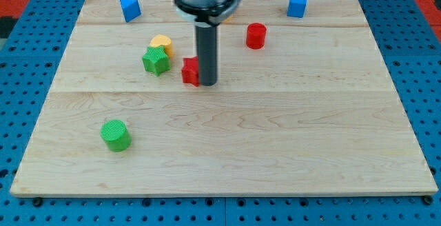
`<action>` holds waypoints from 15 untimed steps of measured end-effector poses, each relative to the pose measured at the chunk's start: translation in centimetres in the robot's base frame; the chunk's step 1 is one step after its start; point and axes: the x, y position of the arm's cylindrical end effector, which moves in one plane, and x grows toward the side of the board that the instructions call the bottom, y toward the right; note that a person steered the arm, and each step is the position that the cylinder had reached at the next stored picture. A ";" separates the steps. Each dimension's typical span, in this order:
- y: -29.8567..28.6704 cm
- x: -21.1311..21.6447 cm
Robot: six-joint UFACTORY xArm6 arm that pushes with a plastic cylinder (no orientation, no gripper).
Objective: Push the red star towards the top left of the board
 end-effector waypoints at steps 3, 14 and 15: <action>-3.6 -1.8; -19.0 -4.0; -15.4 -6.2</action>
